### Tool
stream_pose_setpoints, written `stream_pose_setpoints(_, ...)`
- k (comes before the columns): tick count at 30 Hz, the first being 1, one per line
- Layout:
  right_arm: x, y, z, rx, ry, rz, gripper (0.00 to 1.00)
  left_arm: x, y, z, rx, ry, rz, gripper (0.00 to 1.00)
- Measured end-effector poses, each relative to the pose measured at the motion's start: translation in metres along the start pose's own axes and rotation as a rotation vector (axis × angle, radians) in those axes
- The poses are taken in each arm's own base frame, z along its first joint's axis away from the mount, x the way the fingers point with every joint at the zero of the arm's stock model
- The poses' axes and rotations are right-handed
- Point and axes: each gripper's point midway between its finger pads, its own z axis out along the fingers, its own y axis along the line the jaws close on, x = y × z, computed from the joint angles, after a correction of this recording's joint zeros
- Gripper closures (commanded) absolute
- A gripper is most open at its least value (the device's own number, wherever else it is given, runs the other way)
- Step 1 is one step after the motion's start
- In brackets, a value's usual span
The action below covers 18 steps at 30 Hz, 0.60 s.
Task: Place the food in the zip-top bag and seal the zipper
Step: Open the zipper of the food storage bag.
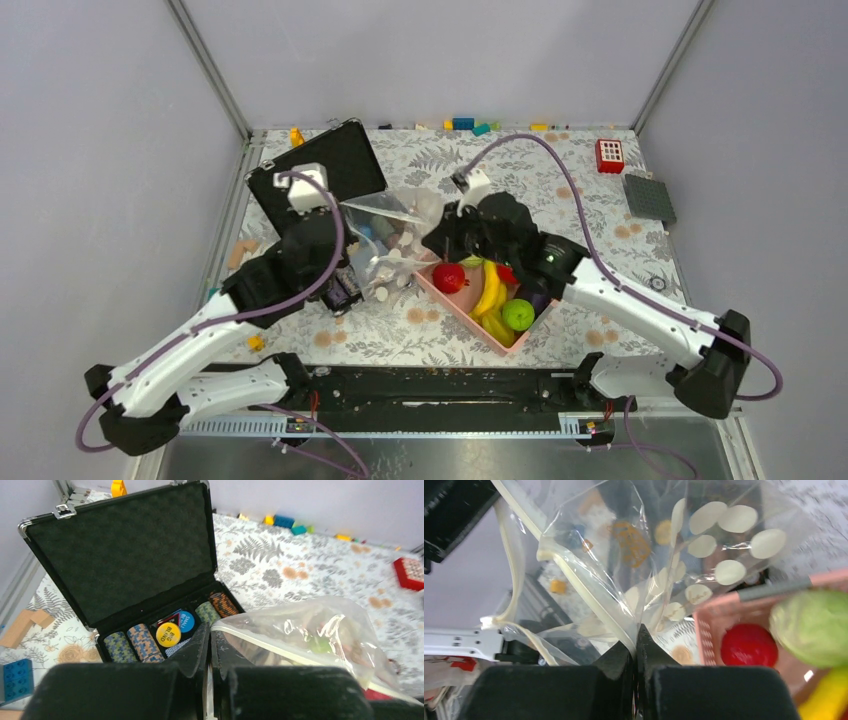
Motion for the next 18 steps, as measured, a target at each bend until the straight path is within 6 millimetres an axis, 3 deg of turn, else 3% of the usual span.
stream_pose_setpoints(8,0.05,-0.052,-0.019,0.166,0.034,0.043,1.0,0.058,-0.019,0.016,-0.003,0.165,0.147,1.0)
stream_pose_setpoints(9,0.054,-0.057,-0.02,0.184,0.036,0.044,0.95,0.065,-0.02,0.016,-0.002,0.188,0.158,1.0)
stream_pose_setpoints(11,0.06,-0.063,-0.022,0.204,0.047,0.042,0.75,0.073,-0.02,0.015,0.004,0.218,0.167,1.0)
stream_pose_setpoints(14,0.064,-0.071,-0.024,0.228,0.067,0.024,0.52,0.074,-0.016,0.011,0.019,0.238,0.178,1.0)
stream_pose_setpoints(18,0.059,-0.06,-0.019,0.159,0.097,-0.008,0.02,0.067,-0.014,0.003,0.083,0.232,0.156,1.0)
